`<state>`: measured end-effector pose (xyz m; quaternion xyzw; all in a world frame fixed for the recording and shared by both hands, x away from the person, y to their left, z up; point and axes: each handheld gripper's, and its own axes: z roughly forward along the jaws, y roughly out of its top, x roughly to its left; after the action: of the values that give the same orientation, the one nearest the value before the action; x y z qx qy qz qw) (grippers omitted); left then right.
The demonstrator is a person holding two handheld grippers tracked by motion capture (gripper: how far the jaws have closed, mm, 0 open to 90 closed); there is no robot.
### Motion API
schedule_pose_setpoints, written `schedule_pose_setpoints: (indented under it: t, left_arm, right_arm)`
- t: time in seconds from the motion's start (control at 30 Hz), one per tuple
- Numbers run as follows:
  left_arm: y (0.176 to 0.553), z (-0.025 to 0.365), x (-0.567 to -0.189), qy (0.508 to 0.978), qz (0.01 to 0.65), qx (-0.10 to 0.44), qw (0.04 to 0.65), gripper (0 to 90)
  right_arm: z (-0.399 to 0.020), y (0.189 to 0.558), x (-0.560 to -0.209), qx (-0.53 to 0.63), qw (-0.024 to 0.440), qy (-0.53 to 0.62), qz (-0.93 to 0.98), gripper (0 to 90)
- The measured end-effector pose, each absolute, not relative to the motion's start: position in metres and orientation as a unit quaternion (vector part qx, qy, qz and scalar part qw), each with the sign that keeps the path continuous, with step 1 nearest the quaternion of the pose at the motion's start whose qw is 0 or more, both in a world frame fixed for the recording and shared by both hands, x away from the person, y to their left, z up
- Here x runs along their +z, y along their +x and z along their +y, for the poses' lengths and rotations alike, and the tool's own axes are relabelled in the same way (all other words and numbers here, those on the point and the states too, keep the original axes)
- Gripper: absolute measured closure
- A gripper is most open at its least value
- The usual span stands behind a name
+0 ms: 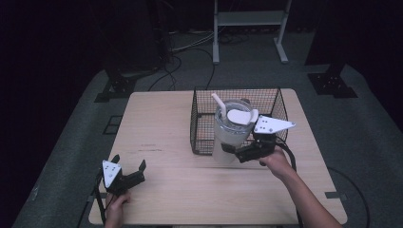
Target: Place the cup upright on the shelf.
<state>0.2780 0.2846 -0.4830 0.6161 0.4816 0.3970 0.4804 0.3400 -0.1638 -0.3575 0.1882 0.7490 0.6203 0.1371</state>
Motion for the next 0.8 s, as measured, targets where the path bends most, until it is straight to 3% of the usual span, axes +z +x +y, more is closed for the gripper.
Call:
schedule_pose_setpoints:
  t: [0.8]
  left_arm:
    - [0.278, 0.285, -0.483, 0.615, 0.482, 0.395, 0.484, 0.0]
  right_arm:
    - [-0.146, 0.405, -0.328, 0.608, 0.167, 0.198, 0.75, 8.0]
